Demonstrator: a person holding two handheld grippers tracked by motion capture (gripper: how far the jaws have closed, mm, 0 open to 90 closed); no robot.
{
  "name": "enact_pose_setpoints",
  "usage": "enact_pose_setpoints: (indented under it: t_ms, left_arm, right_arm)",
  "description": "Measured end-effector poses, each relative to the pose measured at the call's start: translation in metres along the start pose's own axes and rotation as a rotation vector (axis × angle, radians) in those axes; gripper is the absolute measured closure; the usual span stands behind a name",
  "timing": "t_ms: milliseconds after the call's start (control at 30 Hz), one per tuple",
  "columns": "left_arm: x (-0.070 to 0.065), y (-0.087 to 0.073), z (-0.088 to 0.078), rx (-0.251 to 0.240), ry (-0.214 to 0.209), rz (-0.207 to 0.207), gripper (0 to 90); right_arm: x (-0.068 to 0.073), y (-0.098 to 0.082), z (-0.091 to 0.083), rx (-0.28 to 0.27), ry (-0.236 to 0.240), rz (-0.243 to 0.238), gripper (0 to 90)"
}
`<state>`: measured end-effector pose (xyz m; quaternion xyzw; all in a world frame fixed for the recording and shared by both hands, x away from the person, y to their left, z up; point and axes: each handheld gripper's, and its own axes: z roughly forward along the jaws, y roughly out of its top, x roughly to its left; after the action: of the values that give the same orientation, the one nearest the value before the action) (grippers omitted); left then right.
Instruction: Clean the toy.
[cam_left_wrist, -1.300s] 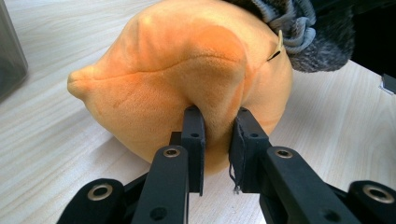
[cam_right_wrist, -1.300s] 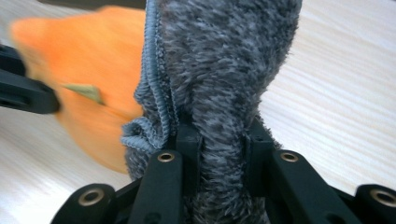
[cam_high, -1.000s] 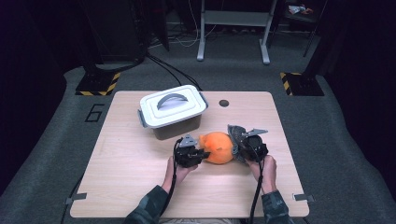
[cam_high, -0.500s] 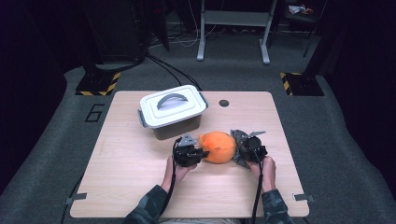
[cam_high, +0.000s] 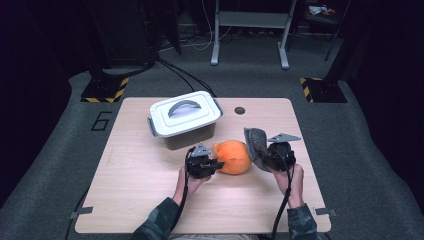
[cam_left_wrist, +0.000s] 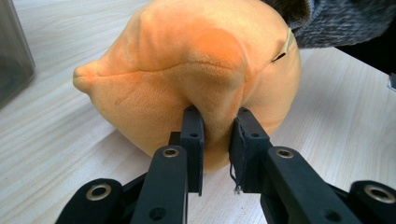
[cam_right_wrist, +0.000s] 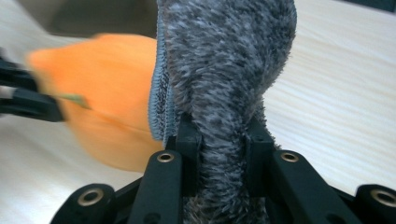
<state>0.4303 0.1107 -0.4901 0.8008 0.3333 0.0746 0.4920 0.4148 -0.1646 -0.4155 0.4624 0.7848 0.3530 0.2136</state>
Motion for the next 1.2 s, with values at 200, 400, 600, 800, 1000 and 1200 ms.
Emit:
enact_pose_setpoints:
  t_ms: [200, 400, 600, 800, 1000, 1200]
  left_arm:
    - [0.000, 0.002, -0.001, 0.006, 0.003, 0.034, 71.1]
    - [-0.001, -0.001, -0.003, -0.004, 0.029, 0.100, 52.4]
    - [-0.003, -0.007, 0.001, -0.003, 0.068, 0.160, 46.3]
    - [-0.007, -0.008, 0.005, -0.014, 0.089, 0.216, 65.4]
    - [-0.008, -0.004, 0.005, -0.015, 0.079, 0.191, 79.8]
    - [-0.008, 0.005, 0.001, -0.017, 0.042, 0.108, 81.5]
  right_arm:
    - [0.015, 0.007, 0.022, 0.091, -0.007, -0.072, 73.0]
    - [0.013, 0.007, 0.024, 0.104, -0.013, -0.044, 73.2]
    - [0.010, 0.007, 0.026, 0.102, -0.013, -0.036, 73.2]
    - [0.010, 0.007, 0.028, 0.099, -0.014, -0.038, 73.3]
    - [0.010, 0.006, 0.026, 0.089, -0.023, -0.021, 73.2]
    - [0.008, 0.007, 0.014, 0.063, -0.029, -0.003, 73.3]
